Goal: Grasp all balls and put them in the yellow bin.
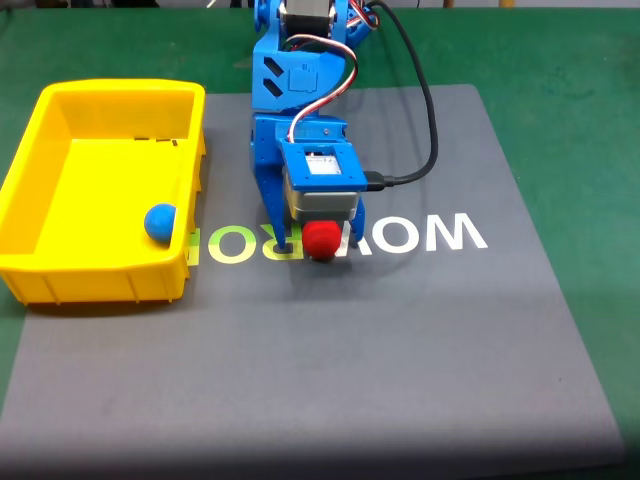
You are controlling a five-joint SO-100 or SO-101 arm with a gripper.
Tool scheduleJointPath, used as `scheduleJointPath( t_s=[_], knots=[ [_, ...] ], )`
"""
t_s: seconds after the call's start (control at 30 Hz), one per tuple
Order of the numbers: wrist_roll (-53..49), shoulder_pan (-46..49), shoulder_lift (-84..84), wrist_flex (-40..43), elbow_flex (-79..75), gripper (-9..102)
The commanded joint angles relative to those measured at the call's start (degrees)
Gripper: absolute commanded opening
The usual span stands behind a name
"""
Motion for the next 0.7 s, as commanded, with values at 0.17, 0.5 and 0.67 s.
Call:
scheduleJointPath(
  t_s=[0.17, 0.5, 0.67],
  knots=[
    [0.53, -0.35, 0.35, 0.44, -4.04, 29],
    [2.29, -1.05, 0.44, 3.69, -3.96, 11],
    [3.16, -1.41, 0.26, 4.48, -3.96, 0]
  ],
)
